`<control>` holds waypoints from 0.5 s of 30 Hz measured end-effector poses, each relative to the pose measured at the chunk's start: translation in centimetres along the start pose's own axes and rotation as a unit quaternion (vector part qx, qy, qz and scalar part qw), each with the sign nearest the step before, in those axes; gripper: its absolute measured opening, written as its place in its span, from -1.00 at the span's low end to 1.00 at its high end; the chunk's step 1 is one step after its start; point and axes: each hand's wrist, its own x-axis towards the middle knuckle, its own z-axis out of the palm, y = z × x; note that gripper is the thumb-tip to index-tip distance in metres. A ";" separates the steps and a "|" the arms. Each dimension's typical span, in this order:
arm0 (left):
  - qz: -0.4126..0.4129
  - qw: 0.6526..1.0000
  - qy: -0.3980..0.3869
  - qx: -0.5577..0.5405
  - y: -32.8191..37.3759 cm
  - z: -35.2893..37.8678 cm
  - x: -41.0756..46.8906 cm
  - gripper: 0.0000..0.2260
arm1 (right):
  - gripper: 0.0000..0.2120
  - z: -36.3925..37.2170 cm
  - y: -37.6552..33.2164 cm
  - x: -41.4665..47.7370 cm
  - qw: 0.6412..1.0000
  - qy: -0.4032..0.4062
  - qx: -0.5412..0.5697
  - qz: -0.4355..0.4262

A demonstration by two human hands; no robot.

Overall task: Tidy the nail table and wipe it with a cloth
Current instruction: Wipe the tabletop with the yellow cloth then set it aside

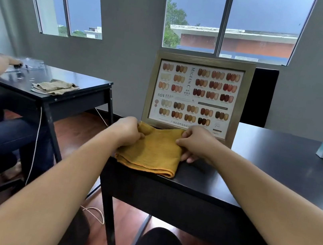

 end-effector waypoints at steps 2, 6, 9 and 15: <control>-0.014 1.000 0.018 0.009 -1.3 -0.5 0.7 -0.68 | -0.90 1.2 -0.3 0.6 0.999 0.006 0.031 -0.017; -0.007 0.995 0.085 0.059 -2.9 0.1 0.6 -0.57 | -0.84 2.0 0.0 1.2 0.977 0.116 -0.130 -0.125; 0.088 0.984 0.121 0.098 -3.1 1.5 0.1 -0.58 | -0.71 2.2 0.4 0.6 0.936 0.101 -0.264 -0.210; 0.122 0.990 0.031 0.061 -3.7 2.6 0.7 -0.60 | -0.43 2.7 1.8 0.5 0.895 -0.056 -0.406 -0.176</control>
